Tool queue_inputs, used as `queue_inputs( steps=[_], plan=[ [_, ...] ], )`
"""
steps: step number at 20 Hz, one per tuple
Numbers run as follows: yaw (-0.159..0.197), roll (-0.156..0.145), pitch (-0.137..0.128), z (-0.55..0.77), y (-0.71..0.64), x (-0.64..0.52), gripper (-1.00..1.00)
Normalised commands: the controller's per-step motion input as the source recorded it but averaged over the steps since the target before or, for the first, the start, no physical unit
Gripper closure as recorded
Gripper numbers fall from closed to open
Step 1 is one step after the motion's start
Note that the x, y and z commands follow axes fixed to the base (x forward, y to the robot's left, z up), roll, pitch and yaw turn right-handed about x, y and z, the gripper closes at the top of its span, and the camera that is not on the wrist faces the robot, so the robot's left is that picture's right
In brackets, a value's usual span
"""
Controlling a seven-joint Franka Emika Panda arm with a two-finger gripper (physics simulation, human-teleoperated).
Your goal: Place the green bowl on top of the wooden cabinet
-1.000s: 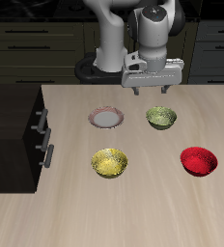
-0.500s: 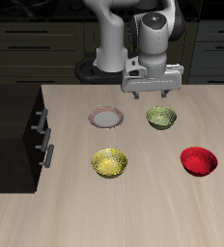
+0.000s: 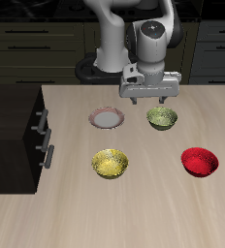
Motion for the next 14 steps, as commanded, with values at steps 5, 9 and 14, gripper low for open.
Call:
queue_inputs(
  steps=[5,9,14],
  plan=[
    [-0.005,-0.003,0.021,-0.19,-0.06,-0.01,-1.00],
    [-0.001,0.002,0.024,-0.24,0.00,-0.03,-1.00],
    [-0.007,0.000,0.028,-0.20,0.01,-0.05,-1.00]
  ],
)
